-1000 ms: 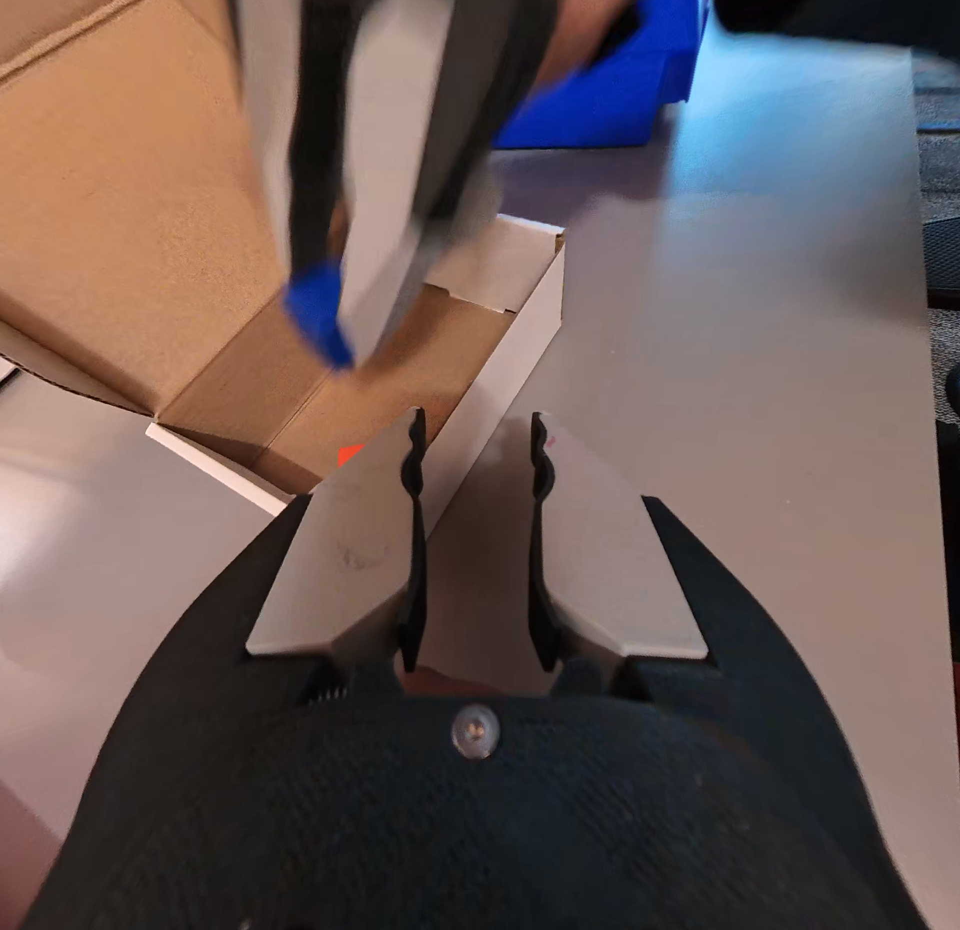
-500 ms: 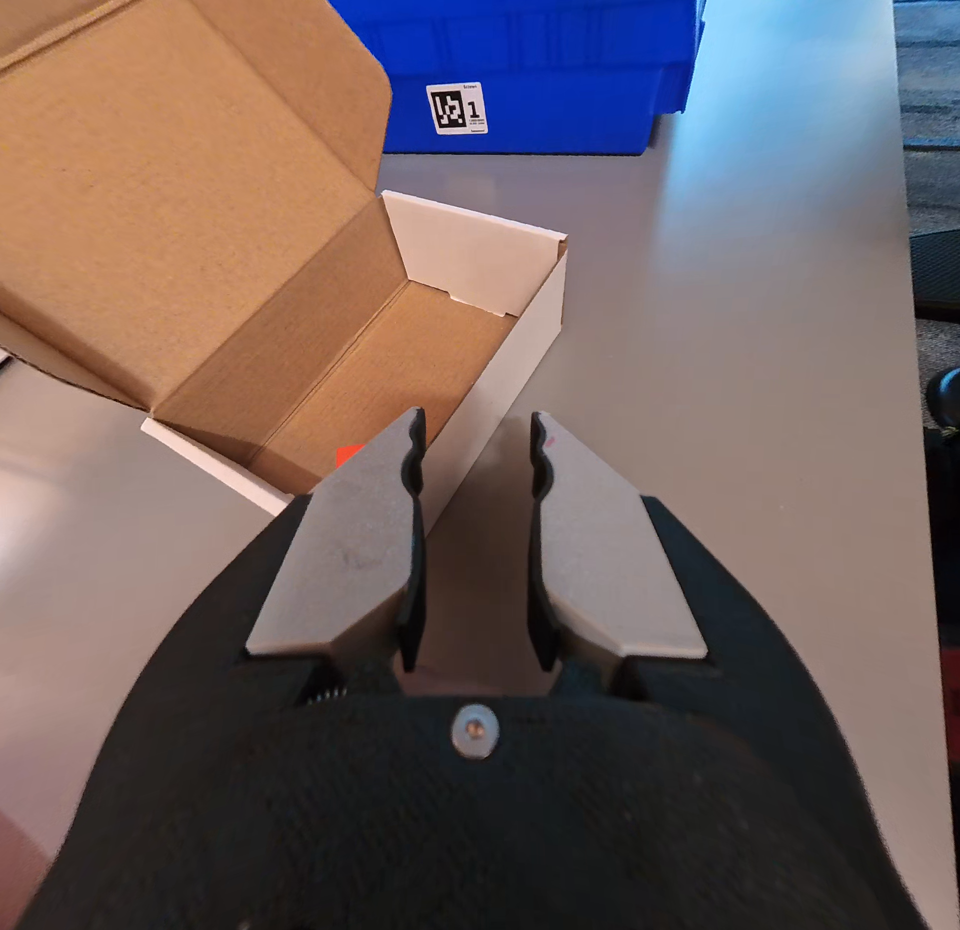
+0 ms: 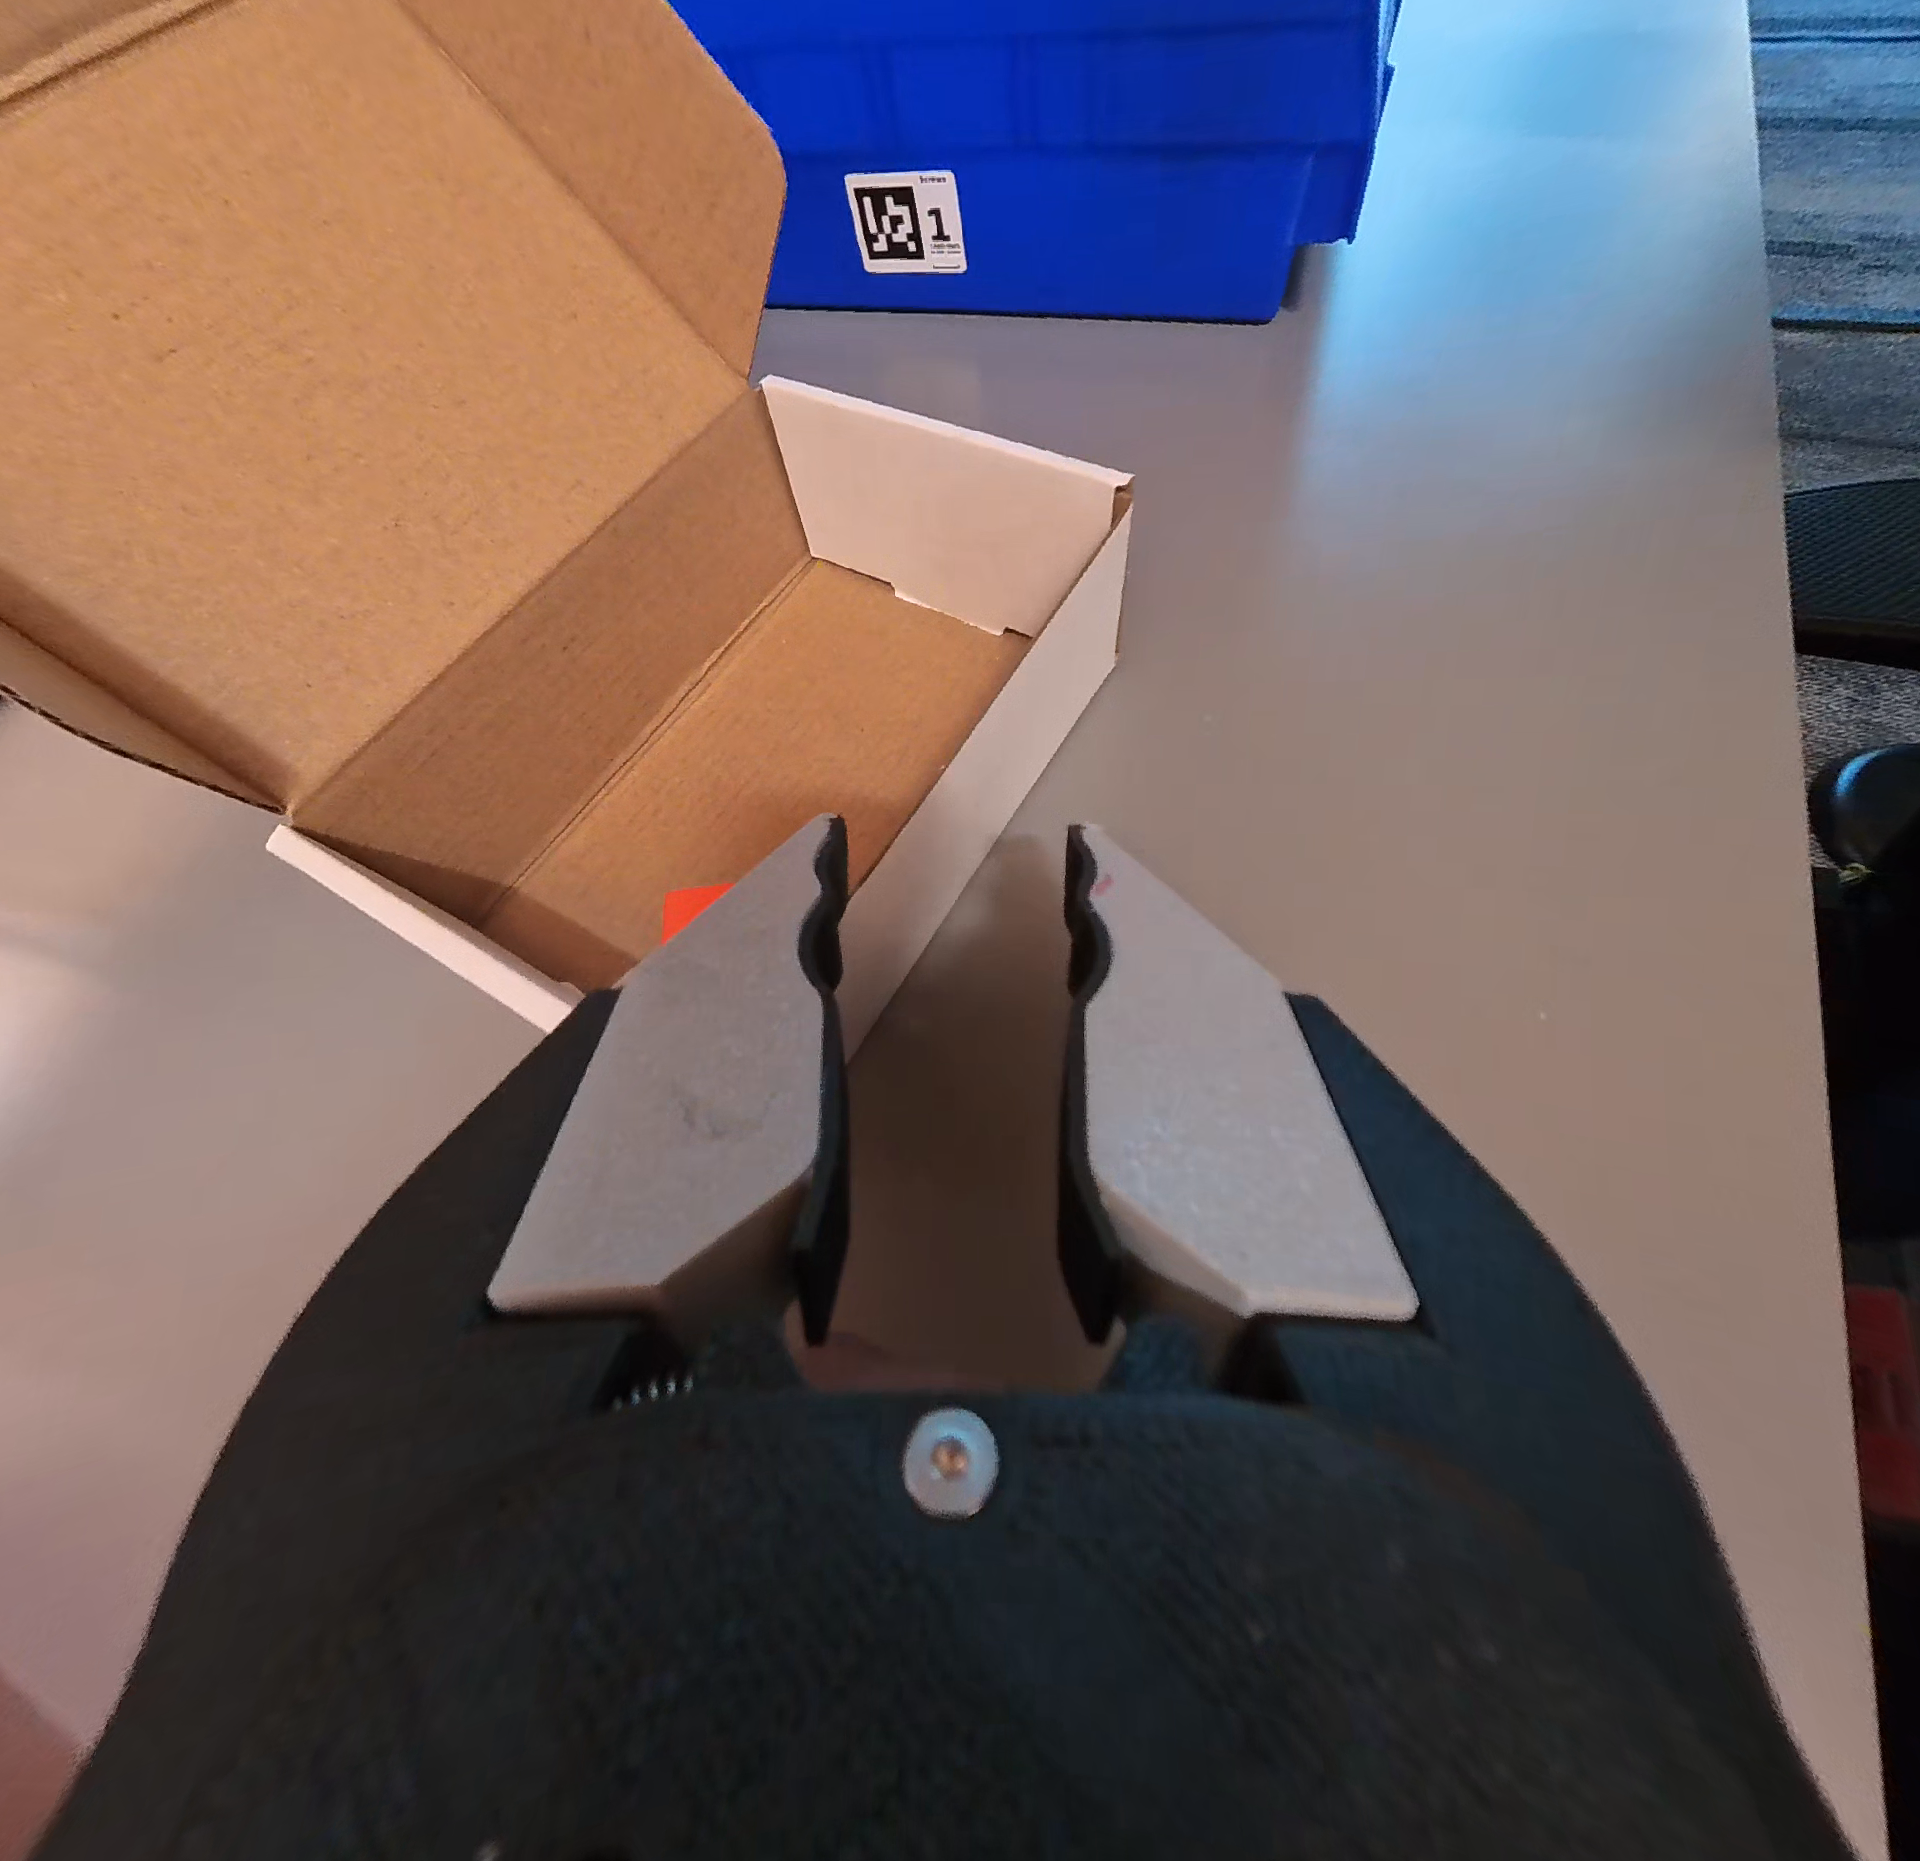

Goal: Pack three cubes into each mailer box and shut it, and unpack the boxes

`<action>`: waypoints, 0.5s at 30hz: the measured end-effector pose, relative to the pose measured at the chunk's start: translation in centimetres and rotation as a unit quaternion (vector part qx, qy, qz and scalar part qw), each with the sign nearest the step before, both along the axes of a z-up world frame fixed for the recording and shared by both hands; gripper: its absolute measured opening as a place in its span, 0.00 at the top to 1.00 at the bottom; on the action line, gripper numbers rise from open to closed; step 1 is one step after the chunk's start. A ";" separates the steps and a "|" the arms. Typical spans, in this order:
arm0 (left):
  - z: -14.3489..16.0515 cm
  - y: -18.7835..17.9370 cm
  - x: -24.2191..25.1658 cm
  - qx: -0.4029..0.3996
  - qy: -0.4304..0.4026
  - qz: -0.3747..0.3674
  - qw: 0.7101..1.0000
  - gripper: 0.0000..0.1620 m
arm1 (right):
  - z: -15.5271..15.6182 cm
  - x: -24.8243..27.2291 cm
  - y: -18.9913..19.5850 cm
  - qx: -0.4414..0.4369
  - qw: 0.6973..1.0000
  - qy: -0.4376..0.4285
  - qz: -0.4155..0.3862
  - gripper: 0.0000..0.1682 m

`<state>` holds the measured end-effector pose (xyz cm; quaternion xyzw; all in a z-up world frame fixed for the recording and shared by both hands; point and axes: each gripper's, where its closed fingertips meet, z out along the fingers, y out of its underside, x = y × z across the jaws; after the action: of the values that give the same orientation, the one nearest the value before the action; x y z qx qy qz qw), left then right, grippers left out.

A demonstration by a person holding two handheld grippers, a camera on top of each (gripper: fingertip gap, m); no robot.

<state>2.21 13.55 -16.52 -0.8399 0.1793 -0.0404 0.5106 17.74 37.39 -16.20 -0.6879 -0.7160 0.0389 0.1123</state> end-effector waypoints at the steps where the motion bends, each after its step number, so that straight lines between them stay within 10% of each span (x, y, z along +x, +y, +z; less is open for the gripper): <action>1: 0.0 0.0 0.0 0.000 -0.001 0.000 1.000 0.76 | 0.9 0.3 0.2 0.011 1.000 0.010 -0.005 0.81; 9: 0.6 -0.4 0.4 0.026 0.020 -0.019 0.999 0.80 | 13.3 -6.8 -9.9 -0.041 0.957 0.282 0.055 0.77; 15: 2.1 -1.8 1.9 0.035 -0.057 -0.075 0.995 0.77 | 7.7 -14.8 -18.7 -0.095 0.963 0.202 0.151 0.78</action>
<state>4.13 11.72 -14.43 -0.8022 0.2138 -0.1204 0.5442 2.94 18.65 -8.46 -0.5571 -0.7670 0.2616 0.1814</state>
